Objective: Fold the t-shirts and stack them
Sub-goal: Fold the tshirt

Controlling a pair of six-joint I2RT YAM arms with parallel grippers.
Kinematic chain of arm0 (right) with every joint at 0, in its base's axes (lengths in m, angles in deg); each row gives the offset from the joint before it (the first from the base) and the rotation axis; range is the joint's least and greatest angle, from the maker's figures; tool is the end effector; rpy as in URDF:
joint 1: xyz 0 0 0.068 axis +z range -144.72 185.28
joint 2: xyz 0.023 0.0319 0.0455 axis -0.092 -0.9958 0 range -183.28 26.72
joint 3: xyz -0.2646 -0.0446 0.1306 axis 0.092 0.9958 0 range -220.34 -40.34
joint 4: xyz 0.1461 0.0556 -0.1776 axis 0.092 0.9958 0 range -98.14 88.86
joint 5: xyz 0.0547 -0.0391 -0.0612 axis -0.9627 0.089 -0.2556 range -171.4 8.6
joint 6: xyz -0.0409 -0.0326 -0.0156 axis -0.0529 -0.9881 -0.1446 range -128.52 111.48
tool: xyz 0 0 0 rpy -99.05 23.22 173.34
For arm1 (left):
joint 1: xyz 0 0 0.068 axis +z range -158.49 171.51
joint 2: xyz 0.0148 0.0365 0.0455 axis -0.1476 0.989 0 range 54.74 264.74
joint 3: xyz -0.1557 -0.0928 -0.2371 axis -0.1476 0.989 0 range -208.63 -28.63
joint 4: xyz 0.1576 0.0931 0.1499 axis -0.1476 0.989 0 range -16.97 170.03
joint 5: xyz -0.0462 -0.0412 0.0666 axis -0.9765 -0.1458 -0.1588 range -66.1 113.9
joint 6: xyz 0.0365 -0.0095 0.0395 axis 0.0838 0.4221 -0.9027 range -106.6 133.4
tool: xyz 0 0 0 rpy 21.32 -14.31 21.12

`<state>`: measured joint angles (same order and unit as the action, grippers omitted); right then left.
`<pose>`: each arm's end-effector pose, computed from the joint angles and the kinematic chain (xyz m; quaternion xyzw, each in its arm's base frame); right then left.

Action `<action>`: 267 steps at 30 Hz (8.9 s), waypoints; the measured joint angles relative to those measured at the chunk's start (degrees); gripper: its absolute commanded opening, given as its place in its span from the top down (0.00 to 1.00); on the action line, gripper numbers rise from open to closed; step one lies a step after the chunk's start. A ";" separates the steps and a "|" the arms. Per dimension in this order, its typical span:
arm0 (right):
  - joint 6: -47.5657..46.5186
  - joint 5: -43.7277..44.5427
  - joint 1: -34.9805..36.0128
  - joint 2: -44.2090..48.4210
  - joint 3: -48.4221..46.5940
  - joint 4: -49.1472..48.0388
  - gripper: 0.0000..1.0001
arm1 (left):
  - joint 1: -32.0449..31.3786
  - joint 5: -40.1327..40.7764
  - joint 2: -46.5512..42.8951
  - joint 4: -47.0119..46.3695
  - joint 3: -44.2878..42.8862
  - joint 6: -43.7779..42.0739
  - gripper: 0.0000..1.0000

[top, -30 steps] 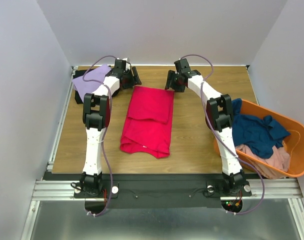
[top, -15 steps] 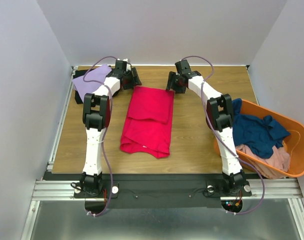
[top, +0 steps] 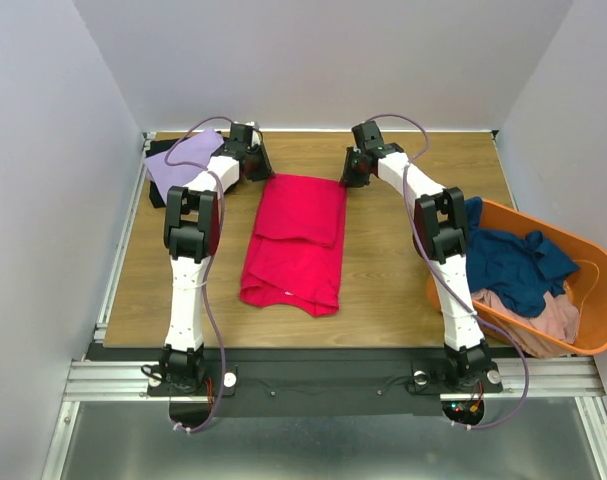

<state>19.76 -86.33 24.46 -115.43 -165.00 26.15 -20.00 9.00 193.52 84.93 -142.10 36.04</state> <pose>0.5127 0.1817 0.1965 0.0608 0.9421 0.1688 0.2832 0.5357 -0.1186 0.1996 -0.0287 0.8896 -0.2404 0.3873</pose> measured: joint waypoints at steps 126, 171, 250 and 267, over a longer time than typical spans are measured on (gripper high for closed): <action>3.63 20.46 18.08 49.09 45.77 -4.96 1.00 | 5.22 -10.84 -47.58 -16.11 54.25 1.90 1.00; -14.64 -6.38 8.04 44.41 39.56 -6.73 1.00 | 5.38 -14.69 -41.70 -30.51 52.19 8.74 1.00; -11.89 4.87 1.53 24.90 11.13 -4.66 1.00 | 5.88 -15.37 -31.91 -26.29 31.89 10.23 1.00; -12.37 8.72 0.92 19.93 -5.49 -5.38 1.00 | 6.51 -18.51 -22.69 -26.14 10.97 11.78 1.00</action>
<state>7.38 -77.61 25.38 -95.50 -170.49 20.77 -13.48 -9.51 170.83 58.79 -131.13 47.82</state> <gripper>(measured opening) 0.017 0.036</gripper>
